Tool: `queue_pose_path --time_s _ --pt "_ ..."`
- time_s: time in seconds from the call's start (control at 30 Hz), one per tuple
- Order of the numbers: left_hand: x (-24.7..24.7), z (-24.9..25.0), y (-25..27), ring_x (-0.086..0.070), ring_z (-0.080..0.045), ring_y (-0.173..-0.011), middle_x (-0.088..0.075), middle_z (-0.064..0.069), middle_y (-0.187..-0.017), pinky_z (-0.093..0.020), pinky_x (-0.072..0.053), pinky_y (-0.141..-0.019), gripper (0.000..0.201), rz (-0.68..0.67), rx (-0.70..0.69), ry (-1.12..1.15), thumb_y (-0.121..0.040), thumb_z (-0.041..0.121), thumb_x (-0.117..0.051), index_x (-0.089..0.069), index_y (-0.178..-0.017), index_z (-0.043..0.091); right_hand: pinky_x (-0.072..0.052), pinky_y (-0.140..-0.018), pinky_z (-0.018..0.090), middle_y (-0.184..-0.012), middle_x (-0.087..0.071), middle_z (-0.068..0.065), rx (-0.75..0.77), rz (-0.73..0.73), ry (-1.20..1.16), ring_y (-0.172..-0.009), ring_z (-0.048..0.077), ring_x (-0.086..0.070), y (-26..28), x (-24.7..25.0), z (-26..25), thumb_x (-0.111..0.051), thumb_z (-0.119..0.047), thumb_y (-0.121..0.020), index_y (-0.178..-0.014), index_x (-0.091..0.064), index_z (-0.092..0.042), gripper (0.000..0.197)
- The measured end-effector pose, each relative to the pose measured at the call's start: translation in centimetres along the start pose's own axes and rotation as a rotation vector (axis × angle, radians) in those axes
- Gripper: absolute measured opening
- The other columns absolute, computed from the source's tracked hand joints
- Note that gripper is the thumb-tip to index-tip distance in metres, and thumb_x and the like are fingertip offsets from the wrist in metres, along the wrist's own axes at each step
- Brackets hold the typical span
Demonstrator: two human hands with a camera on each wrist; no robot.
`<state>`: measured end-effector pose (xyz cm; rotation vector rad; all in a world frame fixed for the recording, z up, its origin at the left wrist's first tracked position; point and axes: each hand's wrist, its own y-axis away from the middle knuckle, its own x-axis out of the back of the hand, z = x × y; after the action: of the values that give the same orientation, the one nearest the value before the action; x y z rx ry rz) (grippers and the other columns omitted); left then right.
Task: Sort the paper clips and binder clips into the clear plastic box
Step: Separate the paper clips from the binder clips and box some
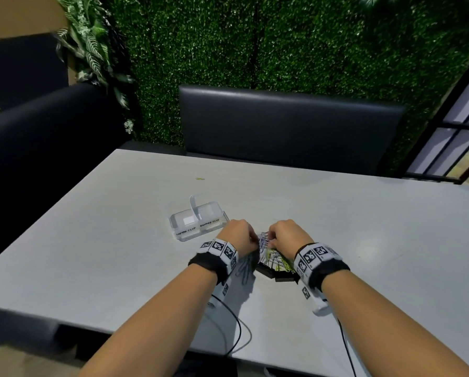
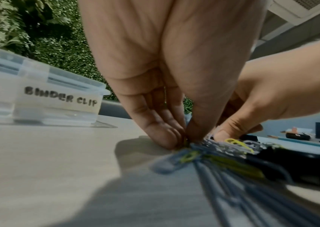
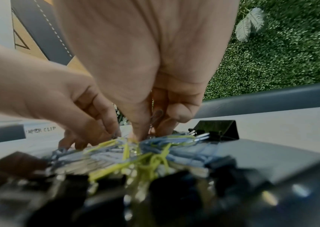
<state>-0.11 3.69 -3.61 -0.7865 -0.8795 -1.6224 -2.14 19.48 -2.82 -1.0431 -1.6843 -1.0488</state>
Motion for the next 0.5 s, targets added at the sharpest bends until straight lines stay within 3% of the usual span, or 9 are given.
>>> queue_pose_path --time_s 0.1,0.2,0.33,0.43,0.5 --pt "-0.3 0.3 -0.2 -0.072 -0.029 -0.080 -0.076 -0.012 -0.085 -0.037 -0.062 -0.074 0.023 0.017 0.049 -0.049 -0.077 0.028 -0.067 -0.080 -0.086 0.012 -0.050 -0.075 0.033 -0.087 -0.067 0.003 -0.008 0.003 0.014 -0.088 0.024 -0.067 -0.2 -0.5 0.0 -0.067 -0.008 -0.090 -0.090 -0.073 -0.011 0.007" --pt "-0.5 0.1 -0.3 -0.072 -0.029 -0.079 -0.076 -0.013 -0.084 -0.038 -0.062 -0.073 0.024 0.021 0.061 -0.031 -0.077 0.025 -0.064 -0.080 -0.086 0.010 -0.048 -0.072 0.031 -0.086 -0.064 0.000 -0.012 0.007 -0.032 -0.085 0.021 -0.065 -0.2 -0.7 0.3 -0.061 -0.005 -0.092 -0.088 -0.070 -0.010 0.011" --pt "0.5 -0.4 -0.5 -0.072 -0.019 -0.082 -0.079 -0.006 -0.089 -0.029 -0.059 -0.077 0.017 0.027 0.080 0.063 -0.084 0.023 -0.072 -0.083 -0.091 0.012 -0.052 -0.074 0.031 -0.091 -0.071 0.000 -0.024 0.027 -0.131 -0.081 0.016 -0.065 0.3 0.0 0.9 -0.063 -0.013 -0.093 -0.085 -0.068 -0.017 0.010" --pt "1.6 -0.8 -0.6 -0.067 -0.011 -0.072 -0.076 0.001 -0.080 -0.024 -0.054 -0.070 0.011 0.071 0.093 0.106 -0.083 0.025 -0.076 -0.081 -0.085 0.016 -0.058 -0.074 0.035 -0.085 -0.072 -0.001 -0.041 0.078 -0.241 -0.077 0.016 -0.068 0.5 1.0 1.2 -0.065 -0.017 -0.092 -0.081 -0.070 -0.018 0.012" --pt "2.3 -1.0 -0.6 -0.068 -0.009 -0.064 -0.073 0.004 -0.072 -0.026 -0.058 -0.070 0.006 0.082 0.087 0.156 -0.084 0.022 -0.075 -0.077 -0.080 0.017 -0.061 -0.075 0.037 -0.085 -0.072 -0.001 -0.050 0.087 -0.338 -0.076 0.015 -0.070 0.5 1.8 1.3 -0.067 -0.017 -0.092 -0.082 -0.070 -0.018 0.010"
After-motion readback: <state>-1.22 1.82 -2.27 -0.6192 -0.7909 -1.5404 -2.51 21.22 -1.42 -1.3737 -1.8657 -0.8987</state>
